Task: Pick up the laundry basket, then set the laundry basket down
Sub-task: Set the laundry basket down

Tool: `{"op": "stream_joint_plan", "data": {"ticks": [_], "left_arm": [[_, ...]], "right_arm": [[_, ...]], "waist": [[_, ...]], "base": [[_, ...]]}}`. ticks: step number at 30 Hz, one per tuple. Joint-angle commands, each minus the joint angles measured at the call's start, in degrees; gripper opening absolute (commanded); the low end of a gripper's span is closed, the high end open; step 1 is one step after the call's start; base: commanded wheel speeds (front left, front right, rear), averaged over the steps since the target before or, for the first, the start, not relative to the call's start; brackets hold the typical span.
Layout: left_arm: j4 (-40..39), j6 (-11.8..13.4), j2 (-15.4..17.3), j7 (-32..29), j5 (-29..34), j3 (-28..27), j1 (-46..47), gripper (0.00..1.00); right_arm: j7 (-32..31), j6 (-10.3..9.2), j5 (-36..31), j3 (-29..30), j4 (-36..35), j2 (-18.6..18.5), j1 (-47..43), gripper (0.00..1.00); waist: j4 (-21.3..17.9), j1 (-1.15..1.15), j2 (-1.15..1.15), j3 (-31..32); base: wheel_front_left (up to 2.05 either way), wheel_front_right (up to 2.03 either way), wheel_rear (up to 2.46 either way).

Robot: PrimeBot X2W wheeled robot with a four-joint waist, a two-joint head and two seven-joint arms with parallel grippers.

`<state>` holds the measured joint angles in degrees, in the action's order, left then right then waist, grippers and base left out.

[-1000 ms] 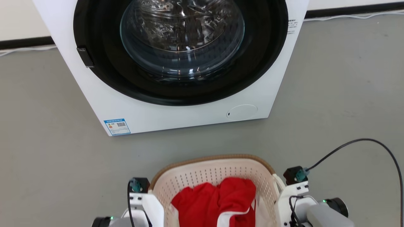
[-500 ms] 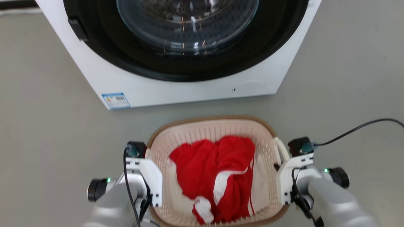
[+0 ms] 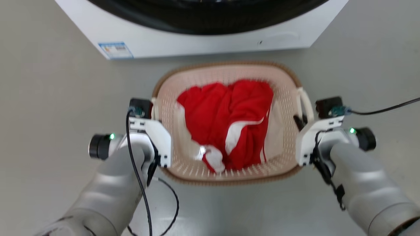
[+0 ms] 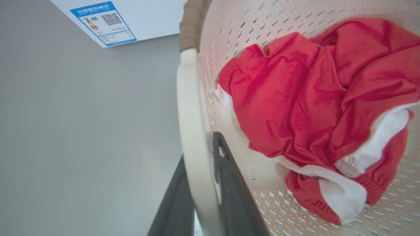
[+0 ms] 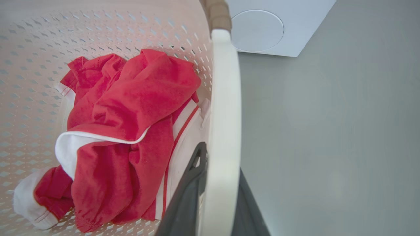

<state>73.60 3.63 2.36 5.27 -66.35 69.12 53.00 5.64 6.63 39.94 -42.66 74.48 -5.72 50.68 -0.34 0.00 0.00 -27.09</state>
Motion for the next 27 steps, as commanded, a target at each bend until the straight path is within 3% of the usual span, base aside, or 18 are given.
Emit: {"op": "stream_joint_plan", "data": {"ticks": [1,11,27], "left_arm": [[-0.52,0.54,0.56,0.78,1.35,-0.38,2.85,0.00],[-0.25,1.03,0.71,4.13,1.70,-1.14,9.43,0.00],[0.12,0.60,0.85,5.67,2.44,-0.84,13.92,0.00]], "right_arm": [[2.13,0.86,-1.20,-0.49,-1.01,0.37,1.27,0.00],[5.71,0.86,-2.26,1.78,-0.66,-1.45,6.67,0.00],[7.17,0.86,-4.03,4.52,-0.54,-2.28,9.74,0.00]], "waist": [[0.96,0.00,0.00,-4.62],[1.35,0.00,0.00,-14.09],[1.53,0.00,0.00,-20.72]], "base": [[0.00,0.00,0.00],[0.00,0.00,0.00],[0.00,0.00,0.00]]}}
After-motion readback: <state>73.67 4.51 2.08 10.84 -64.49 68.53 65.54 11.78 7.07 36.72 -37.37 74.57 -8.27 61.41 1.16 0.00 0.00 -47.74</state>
